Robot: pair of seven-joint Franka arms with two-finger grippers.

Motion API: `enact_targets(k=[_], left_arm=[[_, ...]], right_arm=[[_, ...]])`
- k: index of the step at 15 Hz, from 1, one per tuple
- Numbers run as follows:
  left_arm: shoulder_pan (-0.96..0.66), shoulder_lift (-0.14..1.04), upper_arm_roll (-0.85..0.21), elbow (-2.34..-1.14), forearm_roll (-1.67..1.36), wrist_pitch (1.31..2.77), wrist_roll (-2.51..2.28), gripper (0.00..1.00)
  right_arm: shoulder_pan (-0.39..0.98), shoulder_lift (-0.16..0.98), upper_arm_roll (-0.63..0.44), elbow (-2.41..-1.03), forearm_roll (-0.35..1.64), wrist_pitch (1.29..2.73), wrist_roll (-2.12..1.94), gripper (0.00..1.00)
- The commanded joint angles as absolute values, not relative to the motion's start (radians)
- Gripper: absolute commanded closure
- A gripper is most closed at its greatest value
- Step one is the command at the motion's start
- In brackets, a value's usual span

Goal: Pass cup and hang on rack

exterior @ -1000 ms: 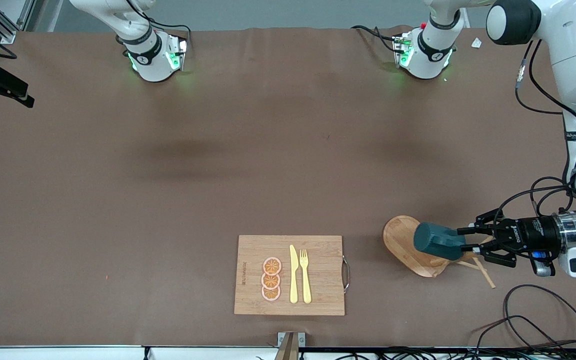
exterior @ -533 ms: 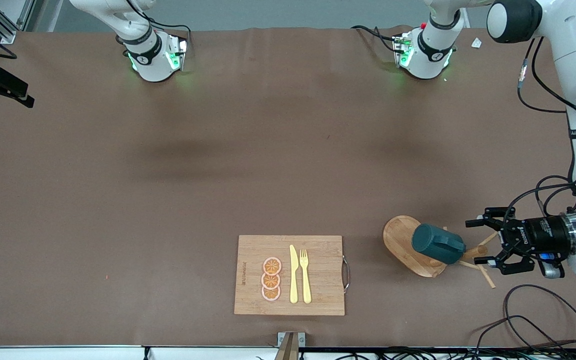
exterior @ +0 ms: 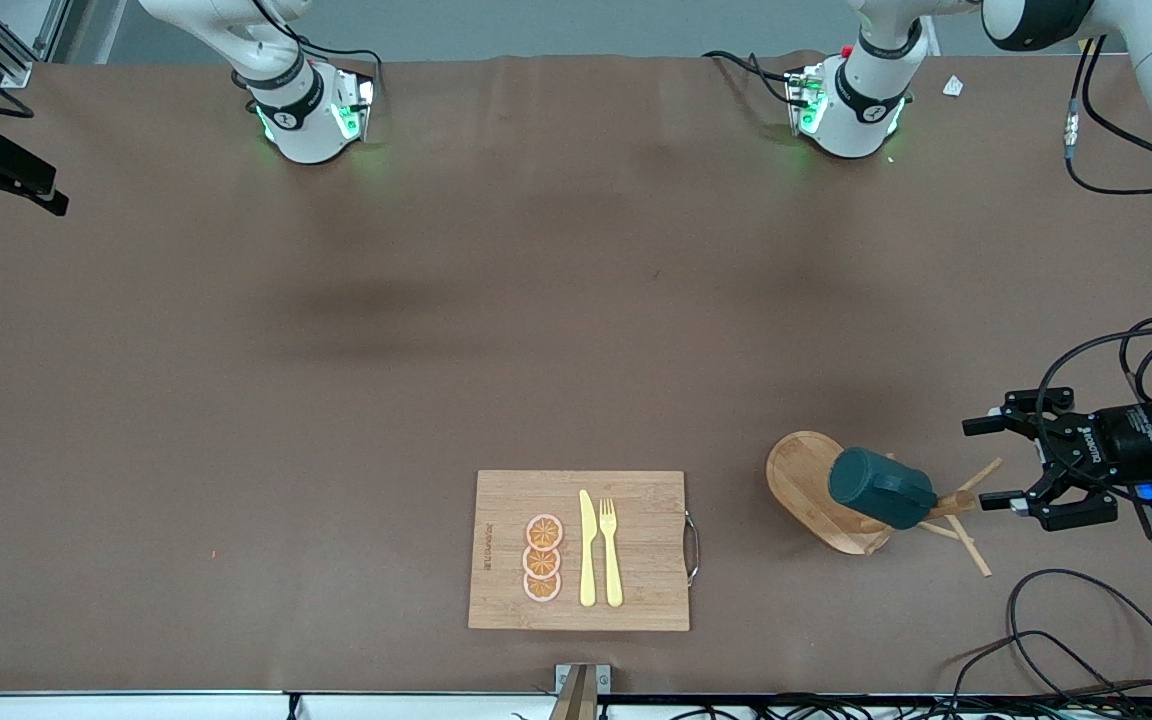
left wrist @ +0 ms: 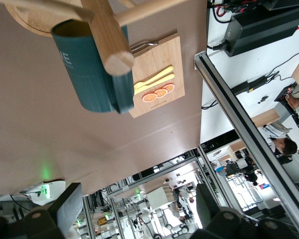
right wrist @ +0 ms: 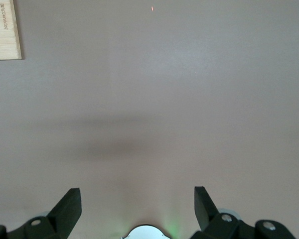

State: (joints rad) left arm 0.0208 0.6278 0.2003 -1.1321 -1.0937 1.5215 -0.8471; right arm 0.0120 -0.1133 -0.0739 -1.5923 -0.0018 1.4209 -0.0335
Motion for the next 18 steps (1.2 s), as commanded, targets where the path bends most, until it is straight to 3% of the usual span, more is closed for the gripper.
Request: enact_targets(k=[1,9,18], left_arm=[[-0.043,0.551,0.202,-1.146,-0.984,1.520,-0.851,0.00],[-0.213,0.468,0.198,-1.144,-0.414,1.519,-0.732,0.00],[-0.206,0.321,0.201,-1.178,-0.104,1.468,-0.311,0.00]], right_arm=[[-0.008,-0.137,-0.061,-1.612,0.011,1.430,-0.048,0.00],[-0.008,-0.137,-0.061,-1.612,0.009,1.430,-0.048,0.00],[-0.009,-0.137,-0.063,-1.612,0.011,1.430,-0.048,0.00]])
